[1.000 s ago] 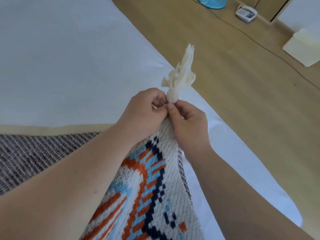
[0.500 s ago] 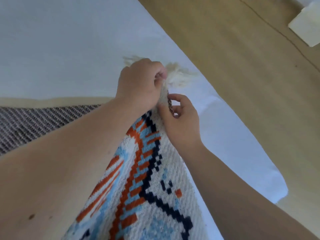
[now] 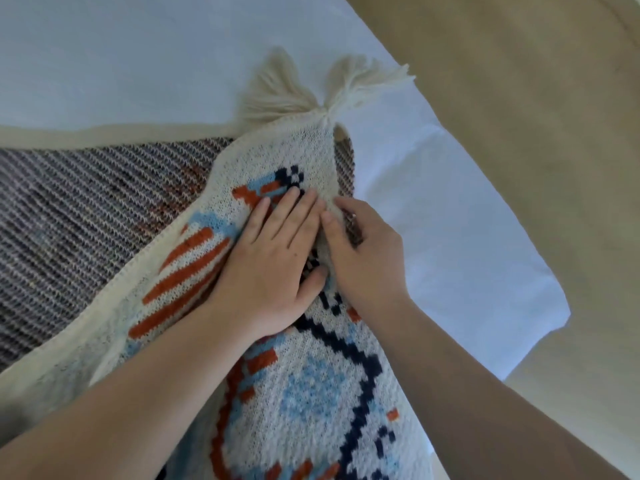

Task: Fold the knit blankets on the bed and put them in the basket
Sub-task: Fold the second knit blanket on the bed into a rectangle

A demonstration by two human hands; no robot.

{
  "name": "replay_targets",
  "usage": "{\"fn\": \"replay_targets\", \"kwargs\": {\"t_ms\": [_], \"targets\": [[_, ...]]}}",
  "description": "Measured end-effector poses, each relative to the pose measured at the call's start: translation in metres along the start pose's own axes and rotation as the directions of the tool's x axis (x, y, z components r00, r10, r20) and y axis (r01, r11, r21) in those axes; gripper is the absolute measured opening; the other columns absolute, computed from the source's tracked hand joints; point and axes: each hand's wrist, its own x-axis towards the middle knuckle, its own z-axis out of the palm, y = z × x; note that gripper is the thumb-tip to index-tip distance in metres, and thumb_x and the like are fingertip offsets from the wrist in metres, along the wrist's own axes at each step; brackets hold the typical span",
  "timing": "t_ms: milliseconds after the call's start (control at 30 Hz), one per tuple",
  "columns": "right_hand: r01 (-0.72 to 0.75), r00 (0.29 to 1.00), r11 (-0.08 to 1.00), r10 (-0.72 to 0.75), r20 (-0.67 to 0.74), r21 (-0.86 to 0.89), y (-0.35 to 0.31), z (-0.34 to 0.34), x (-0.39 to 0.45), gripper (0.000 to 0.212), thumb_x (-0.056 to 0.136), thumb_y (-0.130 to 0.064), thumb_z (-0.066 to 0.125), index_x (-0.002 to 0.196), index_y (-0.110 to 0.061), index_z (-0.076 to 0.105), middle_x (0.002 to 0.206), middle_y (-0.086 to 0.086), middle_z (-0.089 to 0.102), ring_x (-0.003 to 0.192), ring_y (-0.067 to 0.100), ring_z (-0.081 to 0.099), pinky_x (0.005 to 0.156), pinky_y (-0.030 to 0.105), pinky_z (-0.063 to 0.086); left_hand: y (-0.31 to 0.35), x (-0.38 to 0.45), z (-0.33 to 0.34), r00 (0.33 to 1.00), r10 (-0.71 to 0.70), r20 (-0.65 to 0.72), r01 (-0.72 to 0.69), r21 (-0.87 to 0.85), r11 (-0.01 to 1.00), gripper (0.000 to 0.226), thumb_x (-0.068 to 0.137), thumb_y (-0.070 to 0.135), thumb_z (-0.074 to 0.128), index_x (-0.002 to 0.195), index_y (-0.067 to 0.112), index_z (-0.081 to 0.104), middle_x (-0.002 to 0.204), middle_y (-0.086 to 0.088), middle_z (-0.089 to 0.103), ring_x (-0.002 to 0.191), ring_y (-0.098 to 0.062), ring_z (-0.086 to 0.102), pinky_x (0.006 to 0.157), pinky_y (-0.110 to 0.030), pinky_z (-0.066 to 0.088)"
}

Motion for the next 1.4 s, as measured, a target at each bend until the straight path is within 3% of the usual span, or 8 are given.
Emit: {"fn": "replay_targets", "kwargs": {"t_ms": [133,367,533,800,900,1100,1200,1400], "targets": [[-0.002,0.991,0.999,0.006,-0.13,0.037,-0.005,-0.013,0.007,0.015,0.1,-0.033,0.055,0.101,-0.024,0.067,0.067,-0.015,0.058,0.055,-0.004,0.051,0.054,0.01,0.037,0.007,-0.001,-0.006,0.999,0.034,-0.037,-0.038,-0.105,0.994,0.079,0.099,0.059,0.022,0.158,0.017,-0.009,0.166,0.001,-0.012,0.152,-0.013,-0.017,0.123,-0.037,-0.01],[-0.104,0.994,0.993,0.102,-0.037,-0.063,0.015,-0.015,-0.021,0.027,0.097,-0.05,0.052,0.104,-0.027,0.063,0.095,-0.007,0.067,0.081,0.008,0.065,0.074,0.03,0.056,0.017,0.004,-0.005,0.999,0.018,0.041,-0.013,-0.116,0.993,0.076,0.099,0.064,0.004,0.151,0.018,-0.028,0.158,0.003,-0.035,0.145,-0.009,-0.035,0.119,-0.031,-0.02],[-0.163,0.974,0.986,0.159,-0.159,-0.016,0.012,-0.022,-0.023,0.023,0.101,-0.039,0.049,0.085,-0.023,0.055,0.074,-0.009,0.059,0.056,0.0,0.054,0.049,0.008,0.041,0.024,-0.011,-0.003,0.999,0.024,0.028,-0.02,-0.132,0.991,0.076,0.102,0.061,0.009,0.155,0.017,-0.021,0.161,0.002,-0.03,0.146,-0.01,-0.032,0.118,-0.031,-0.022],[-0.224,0.971,0.974,0.222,-0.084,-0.018,0.011,-0.035,-0.034,0.022,0.099,-0.05,0.048,0.094,-0.03,0.055,0.071,-0.006,0.062,0.055,0.014,0.062,0.046,0.027,0.049,0.034,-0.011,-0.003,0.994,0.023,0.107,-0.017,-0.054,0.998,0.075,0.098,0.063,0.005,0.154,0.02,-0.023,0.16,0.002,-0.032,0.146,-0.014,-0.033,0.12,-0.038,-0.02],[-0.228,0.974,0.972,0.228,-0.004,-0.051,0.016,-0.03,-0.048,0.026,0.094,-0.057,0.052,0.108,-0.035,0.051,0.071,-0.006,0.064,0.051,0.012,0.062,0.046,0.031,0.049,0.024,0.001,-0.016,0.999,-0.022,0.032,0.022,-0.028,0.999,0.07,0.1,0.059,0.004,0.157,0.021,-0.012,0.164,-0.004,-0.023,0.15,-0.02,-0.024,0.122,-0.043,-0.016],[-0.21,0.977,0.972,0.212,0.006,-0.108,0.021,-0.029,-0.052,0.029,0.095,-0.057,0.049,0.087,-0.029,0.051,0.059,-0.005,0.052,0.046,0.014,0.047,0.045,0.027,0.037,0.004,0.073,-0.057,0.961,-0.277,0.001,0.276,-0.047,0.96,0.06,0.103,0.052,0.027,0.157,0.042,0.004,0.164,-0.02,0.009,0.151,-0.039,0.008,0.122,-0.055,0.003],[-0.231,0.97,0.965,0.238,0.041,-0.12,0.024,-0.032,-0.052,0.031,0.094,-0.06,0.047,0.085,-0.03,0.049,0.062,-0.004,0.056,0.049,0.014,0.054,0.046,0.03,0.042,0.003,0.096,-0.061,0.976,-0.215,-0.026,0.21,-0.124,0.97,0.049,0.104,0.035,0.038,0.152,0.04,0.031,0.142,-0.008,0.05,0.134,-0.032,0.041,0.117,-0.051,0.022],[-0.259,0.963,0.964,0.262,0.065,-0.057,0.025,-0.039,-0.058,0.029,0.093,-0.059,0.051,0.089,-0.03,0.051,0.06,-0.007,0.055,0.041,0.003,0.046,0.045,0.024,0.04,0.001,0.106,-0.06,0.975,-0.044,-0.218,0.007,-0.163,0.987,0.046,0.097,0.004,0.049,0.142,0.016,0.052,0.135,-0.005,0.05,0.121,-0.026,0.046,0.1,-0.043,0.044]]}}
